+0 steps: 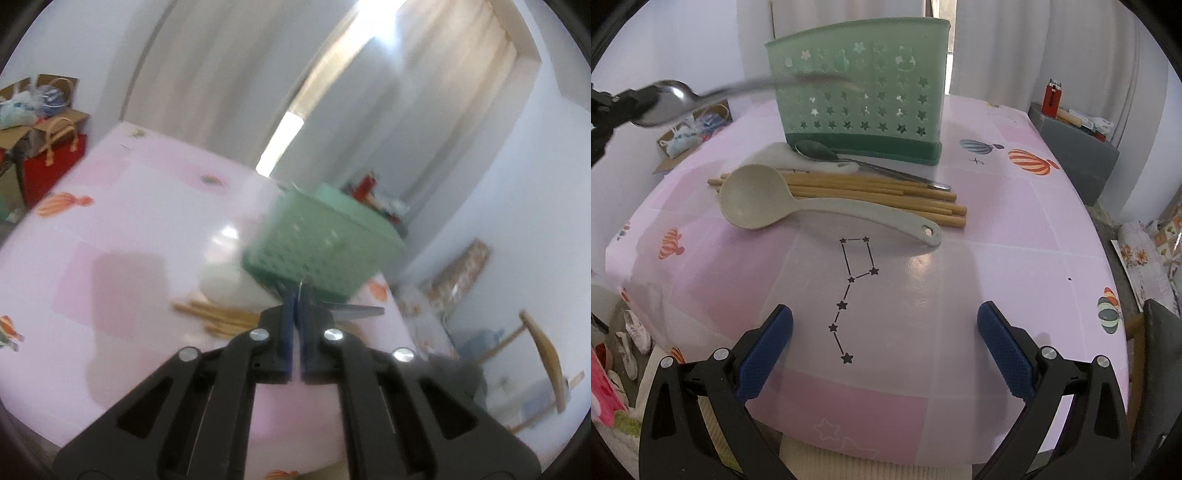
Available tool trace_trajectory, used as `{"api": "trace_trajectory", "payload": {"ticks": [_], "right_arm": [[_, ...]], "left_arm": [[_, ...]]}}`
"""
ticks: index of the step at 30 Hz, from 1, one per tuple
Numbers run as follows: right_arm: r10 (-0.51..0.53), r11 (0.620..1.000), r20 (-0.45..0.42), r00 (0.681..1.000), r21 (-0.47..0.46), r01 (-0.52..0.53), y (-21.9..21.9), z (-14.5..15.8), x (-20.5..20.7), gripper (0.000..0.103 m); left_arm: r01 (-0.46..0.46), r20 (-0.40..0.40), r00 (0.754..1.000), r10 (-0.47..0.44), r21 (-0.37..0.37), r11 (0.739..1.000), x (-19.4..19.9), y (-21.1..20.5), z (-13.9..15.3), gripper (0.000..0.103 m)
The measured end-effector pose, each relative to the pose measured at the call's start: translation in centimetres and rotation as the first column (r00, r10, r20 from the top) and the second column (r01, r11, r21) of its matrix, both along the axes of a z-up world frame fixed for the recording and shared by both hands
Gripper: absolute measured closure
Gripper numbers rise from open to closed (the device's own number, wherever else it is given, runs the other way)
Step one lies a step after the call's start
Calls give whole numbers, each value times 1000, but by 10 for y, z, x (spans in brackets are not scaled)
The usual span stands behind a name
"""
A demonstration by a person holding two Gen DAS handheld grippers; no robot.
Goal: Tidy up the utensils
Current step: 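Lift the steel ladle with the left tool while the right tool reaches the white plastic ladle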
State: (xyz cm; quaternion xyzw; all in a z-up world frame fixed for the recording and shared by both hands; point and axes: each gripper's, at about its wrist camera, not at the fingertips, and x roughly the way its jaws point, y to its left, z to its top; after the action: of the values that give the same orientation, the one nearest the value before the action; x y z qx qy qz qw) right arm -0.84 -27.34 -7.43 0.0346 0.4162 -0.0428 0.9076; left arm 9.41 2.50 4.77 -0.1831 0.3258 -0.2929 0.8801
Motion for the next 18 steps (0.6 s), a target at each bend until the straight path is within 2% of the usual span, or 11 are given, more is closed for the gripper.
{"api": "trace_trajectory", "payload": {"ticks": [3,8,10,12,15,18], "right_arm": [[-2,1000,-3,1000,-13,2,6,7,3,6],[138,989,116,984,-62,-132,51,32,9,8],[198,976,137,970,-114,-184,72,37,16,10],[265,951,157,951,-205,-231,101,39,25,14],[311,913,146,939,-320,-252,132,29,39,23],[320,884,114,941,-394,-253,151,17,50,33]], "left_arm": [[-53,12,999,53,-14,998,1,19,5,102],[-122,12,992,123,-17,992,2,47,5,102],[-147,2,989,147,-20,989,3,56,3,102],[-165,-7,986,165,-25,986,4,64,-1,102],[-189,-23,982,189,-27,982,8,73,-6,102],[-204,-33,979,204,-25,979,9,82,-12,102]]}}
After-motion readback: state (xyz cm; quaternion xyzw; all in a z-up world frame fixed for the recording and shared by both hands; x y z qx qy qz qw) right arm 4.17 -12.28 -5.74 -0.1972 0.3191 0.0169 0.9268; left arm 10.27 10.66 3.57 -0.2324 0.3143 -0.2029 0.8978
